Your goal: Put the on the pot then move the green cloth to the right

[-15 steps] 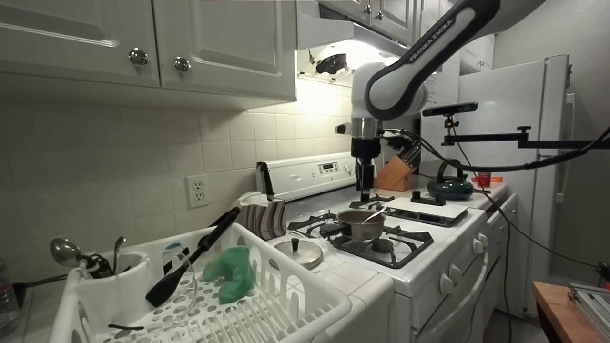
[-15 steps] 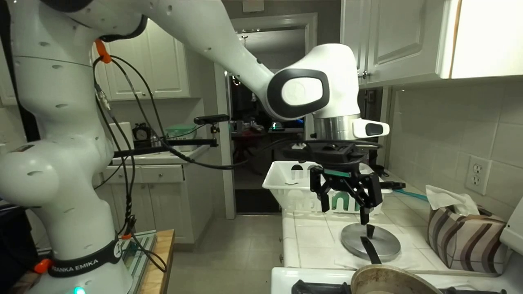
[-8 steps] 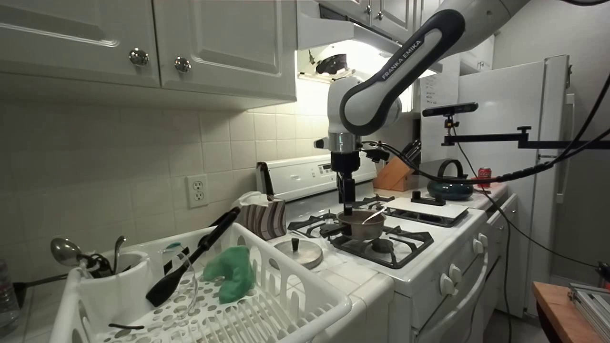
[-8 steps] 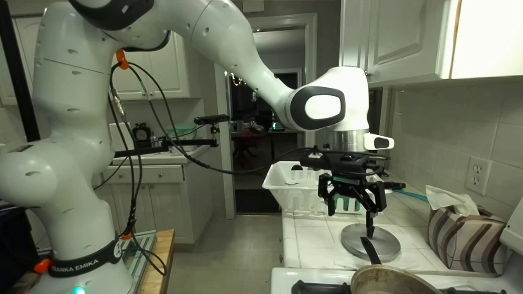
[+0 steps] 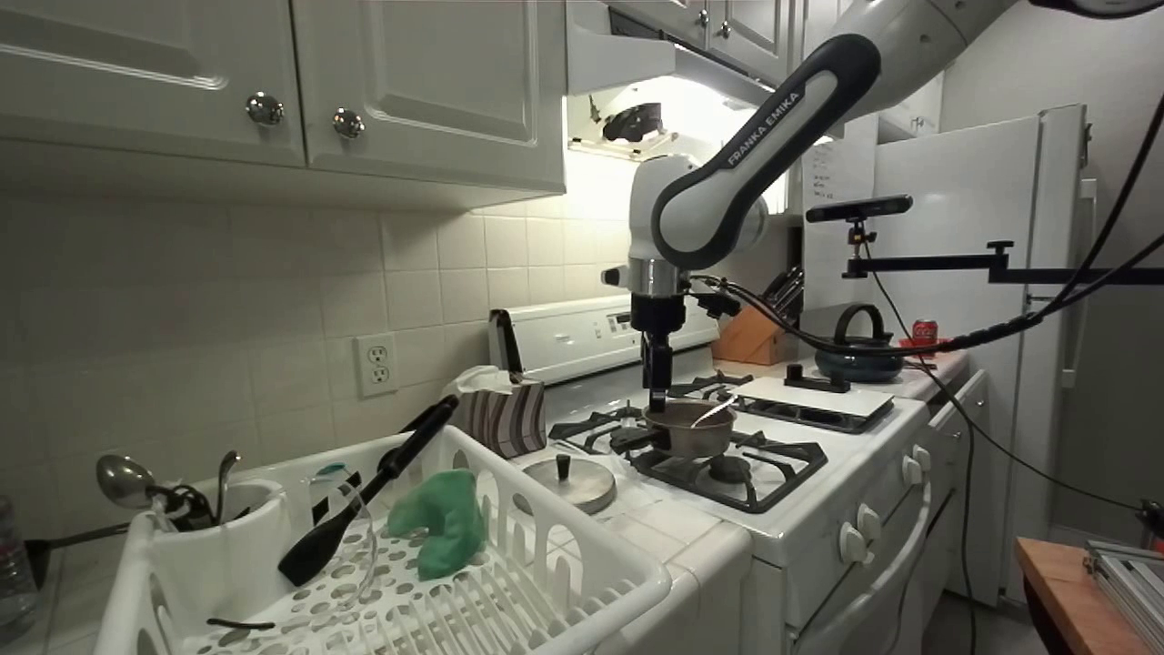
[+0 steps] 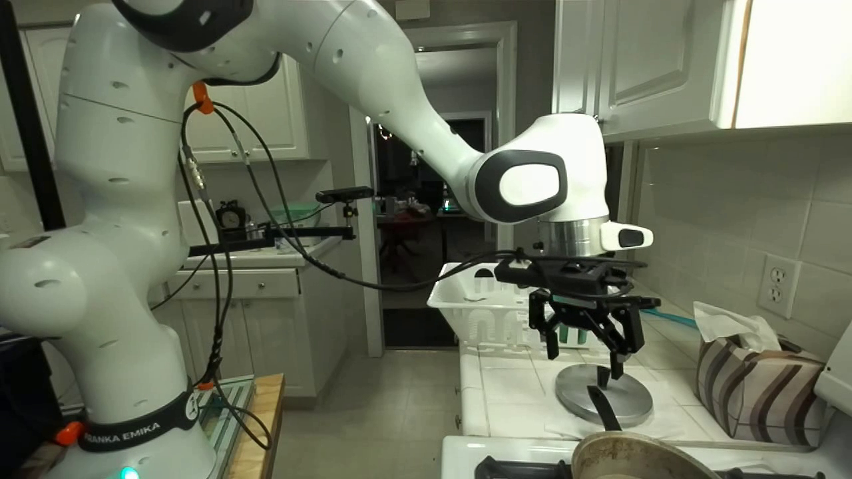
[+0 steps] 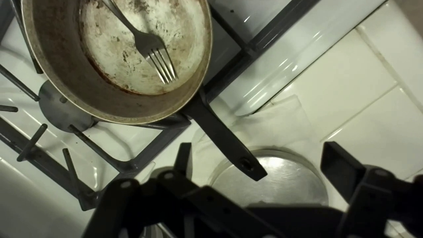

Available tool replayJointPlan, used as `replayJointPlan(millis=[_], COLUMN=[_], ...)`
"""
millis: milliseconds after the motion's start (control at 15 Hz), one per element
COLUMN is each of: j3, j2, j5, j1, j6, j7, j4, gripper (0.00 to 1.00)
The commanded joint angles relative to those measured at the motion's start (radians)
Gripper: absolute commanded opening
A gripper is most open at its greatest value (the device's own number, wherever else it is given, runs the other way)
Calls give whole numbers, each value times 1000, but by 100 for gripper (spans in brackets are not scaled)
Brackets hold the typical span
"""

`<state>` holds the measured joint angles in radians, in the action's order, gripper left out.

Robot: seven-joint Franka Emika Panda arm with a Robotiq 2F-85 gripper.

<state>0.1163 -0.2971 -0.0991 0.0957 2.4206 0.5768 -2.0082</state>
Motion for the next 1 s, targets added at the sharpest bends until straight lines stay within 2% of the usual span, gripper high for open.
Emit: replayJointPlan(millis=[0,467,733,933], j3=[-52,-191,-216,-221], j2=[-94,-258,-345,-402], j5=[10,78,107,117], j1=[48,108,129,138], j6=[58,-34,-92,-124], j7=[61,286,364,399], j4=[96,300,389,456], gripper=[100,100,100,96])
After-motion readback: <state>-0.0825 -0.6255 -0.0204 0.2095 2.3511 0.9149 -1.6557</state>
